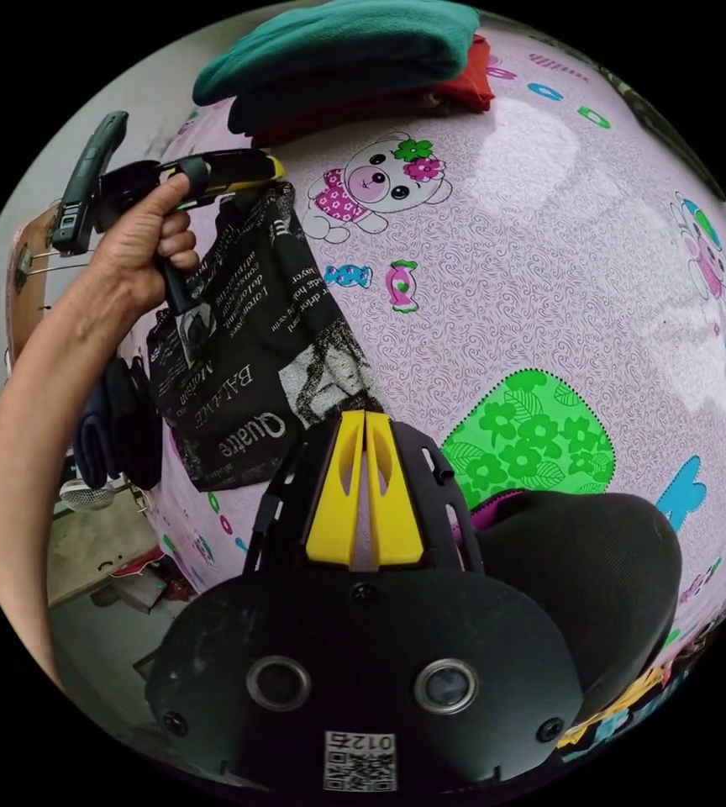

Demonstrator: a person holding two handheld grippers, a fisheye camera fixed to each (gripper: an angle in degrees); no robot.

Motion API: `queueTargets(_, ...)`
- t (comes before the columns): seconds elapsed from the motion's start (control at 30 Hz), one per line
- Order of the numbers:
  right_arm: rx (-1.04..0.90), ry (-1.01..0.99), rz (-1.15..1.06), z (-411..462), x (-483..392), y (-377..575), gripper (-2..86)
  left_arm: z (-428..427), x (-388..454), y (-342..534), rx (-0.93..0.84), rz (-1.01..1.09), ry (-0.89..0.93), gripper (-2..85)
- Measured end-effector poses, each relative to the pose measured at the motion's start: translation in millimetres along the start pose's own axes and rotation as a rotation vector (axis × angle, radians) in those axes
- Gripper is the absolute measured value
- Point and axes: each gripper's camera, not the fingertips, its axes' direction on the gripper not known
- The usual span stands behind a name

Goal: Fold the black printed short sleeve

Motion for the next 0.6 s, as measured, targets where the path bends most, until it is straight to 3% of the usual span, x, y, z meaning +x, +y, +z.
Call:
queueTargets(0.2, 0.111, 0.033, 0.035, 2.9, 30.0, 11.0, -0.8, -49.3, -11.6, -1.1, 0.070, 0.111, 0.034, 0.8)
queueTargets(0.37, 0.248, -0.037, -0.042, 0.4, 39.6, 32.7, -0.8, -58.3, -36.0, 23.5, -0.008, 0.121, 0.062, 0.8)
queueTargets(0.6, 0.082, -0.016, -0.085, 36.2, 45.9, 29.5, -0.8, -28.2, -56.8, 29.5, 0.012, -0.070, 0.149, 0.8)
